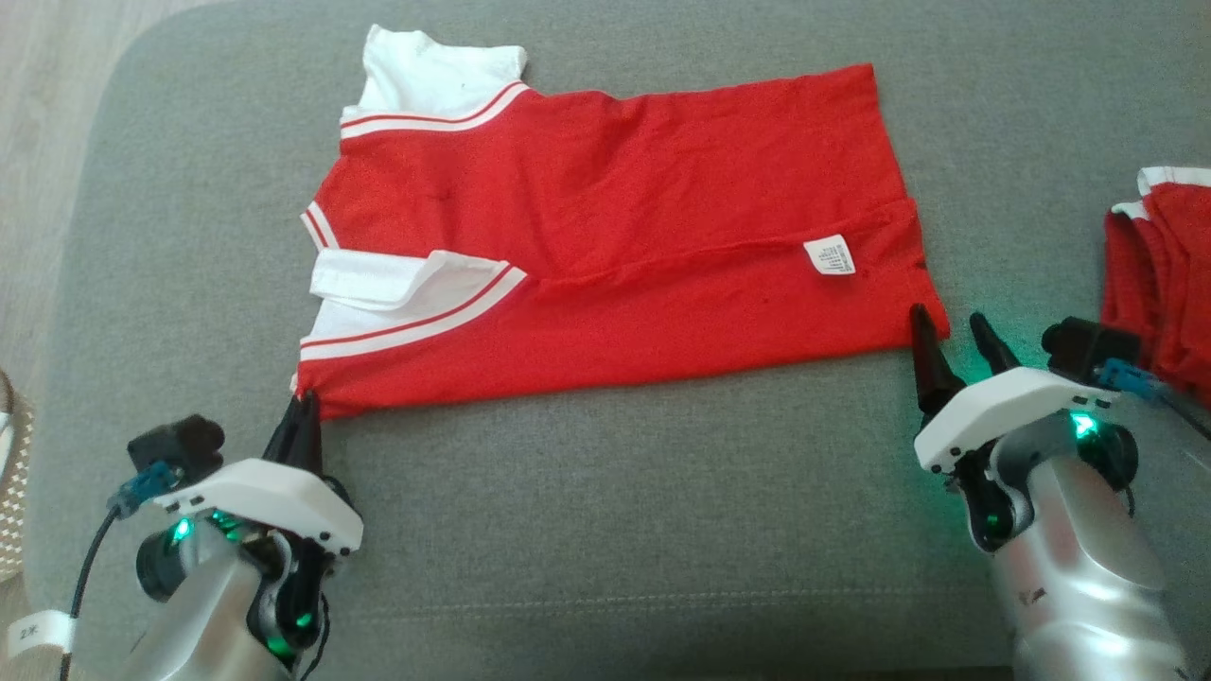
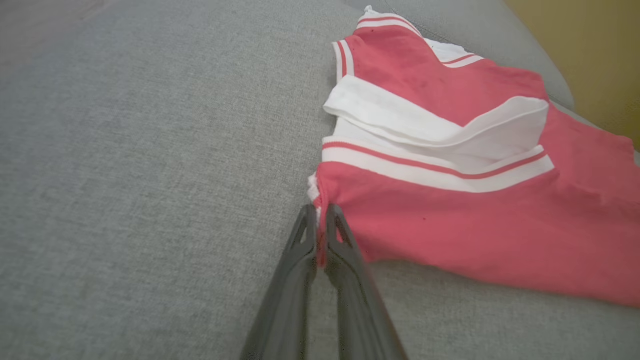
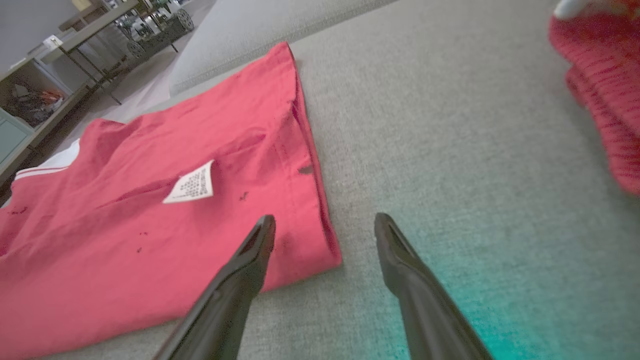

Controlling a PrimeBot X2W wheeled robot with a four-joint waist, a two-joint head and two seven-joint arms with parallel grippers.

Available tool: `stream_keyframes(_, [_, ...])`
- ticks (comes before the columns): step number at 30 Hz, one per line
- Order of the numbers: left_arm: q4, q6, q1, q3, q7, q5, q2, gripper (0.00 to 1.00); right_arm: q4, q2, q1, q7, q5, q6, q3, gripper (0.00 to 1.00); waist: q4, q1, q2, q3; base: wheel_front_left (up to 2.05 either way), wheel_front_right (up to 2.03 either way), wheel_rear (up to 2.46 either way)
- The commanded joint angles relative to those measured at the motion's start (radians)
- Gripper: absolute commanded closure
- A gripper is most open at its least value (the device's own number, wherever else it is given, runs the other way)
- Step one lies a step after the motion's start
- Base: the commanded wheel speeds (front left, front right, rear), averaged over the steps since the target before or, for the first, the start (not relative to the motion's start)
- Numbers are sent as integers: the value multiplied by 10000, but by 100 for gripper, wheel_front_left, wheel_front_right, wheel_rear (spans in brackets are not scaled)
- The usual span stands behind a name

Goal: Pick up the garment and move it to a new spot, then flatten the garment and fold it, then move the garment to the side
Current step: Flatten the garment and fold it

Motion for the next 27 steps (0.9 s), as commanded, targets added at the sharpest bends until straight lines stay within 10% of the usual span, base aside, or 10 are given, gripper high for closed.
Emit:
stream_keyframes(1, [-248,-43,-210,447,-91,109,185,100,-69,24,-323,41,-66,-4,191,0,56,0,0,-47,0,0,0])
stream_keyframes(6, [-174,-211,-141,728,-92,394,-35,100,1140,24,-676,477,239,-4,549,0,171,0,0,-164,0,0,0])
stream_keyframes(7, [-143,-249,-126,778,-92,441,-67,100,1322,24,-720,528,322,-4,700,23,177,0,0,-187,0,0,0])
stream_keyframes(8, [-114,-284,-109,828,-92,487,-98,100,1467,24,-754,518,374,-4,814,78,177,0,0,-211,0,0,0])
stream_keyframes(9, [-86,-318,-85,882,-92,532,-130,100,1603,24,-782,464,403,-4,875,100,171,0,0,-239,0,0,0])
stream_keyframes(27, [-1638,-719,1809,1826,-71,839,-27,100,228,24,918,69,-38,-4,-137,100,-234,0,0,-878,0,0,0])
